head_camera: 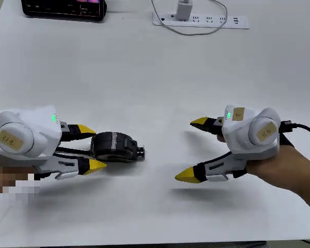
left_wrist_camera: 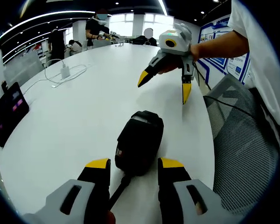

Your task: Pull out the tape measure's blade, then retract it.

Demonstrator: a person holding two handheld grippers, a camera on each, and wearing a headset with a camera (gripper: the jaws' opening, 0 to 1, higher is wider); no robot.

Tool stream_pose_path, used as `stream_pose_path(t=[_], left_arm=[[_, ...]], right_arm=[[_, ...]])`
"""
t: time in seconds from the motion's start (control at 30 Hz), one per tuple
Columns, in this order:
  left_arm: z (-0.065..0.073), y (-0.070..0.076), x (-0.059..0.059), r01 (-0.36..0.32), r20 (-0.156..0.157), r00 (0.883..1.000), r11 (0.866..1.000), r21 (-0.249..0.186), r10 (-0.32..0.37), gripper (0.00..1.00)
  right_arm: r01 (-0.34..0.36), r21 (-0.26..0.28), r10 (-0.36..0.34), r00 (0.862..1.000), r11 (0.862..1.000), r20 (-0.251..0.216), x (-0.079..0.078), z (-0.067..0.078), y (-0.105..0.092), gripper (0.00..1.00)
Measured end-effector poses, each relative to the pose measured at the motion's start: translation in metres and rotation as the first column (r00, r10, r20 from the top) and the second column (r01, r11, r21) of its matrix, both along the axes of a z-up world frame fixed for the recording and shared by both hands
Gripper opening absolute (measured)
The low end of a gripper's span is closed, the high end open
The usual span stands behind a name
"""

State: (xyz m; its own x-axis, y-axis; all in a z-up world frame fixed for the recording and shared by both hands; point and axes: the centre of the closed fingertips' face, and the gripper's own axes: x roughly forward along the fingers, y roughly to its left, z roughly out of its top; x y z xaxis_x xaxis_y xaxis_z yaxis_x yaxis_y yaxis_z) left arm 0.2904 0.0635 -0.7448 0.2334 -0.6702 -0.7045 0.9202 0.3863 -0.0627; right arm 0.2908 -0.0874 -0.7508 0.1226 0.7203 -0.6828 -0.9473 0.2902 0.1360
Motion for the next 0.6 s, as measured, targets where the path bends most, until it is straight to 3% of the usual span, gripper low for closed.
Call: stream_pose_path(t=[0.17, 0.6], left_arm=[[-0.0008, -0.0030, 0.0013, 0.013, -0.001, 1.000, 1.000, -0.003, -0.013, 0.30], [-0.0041, -0.0062, 0.0022, 0.036, -0.004, 0.999, 0.999, 0.002, -0.036, 0.28]], right_arm=[[-0.002, 0.000, 0.002, 1.000, 1.000, -0.005, -0.0015, -0.0025, 0.0009, 0.78], [-0.021, 0.009, 0.021, 1.000, 1.000, -0.003, -0.0006, -0.0097, 0.0061, 0.74]])
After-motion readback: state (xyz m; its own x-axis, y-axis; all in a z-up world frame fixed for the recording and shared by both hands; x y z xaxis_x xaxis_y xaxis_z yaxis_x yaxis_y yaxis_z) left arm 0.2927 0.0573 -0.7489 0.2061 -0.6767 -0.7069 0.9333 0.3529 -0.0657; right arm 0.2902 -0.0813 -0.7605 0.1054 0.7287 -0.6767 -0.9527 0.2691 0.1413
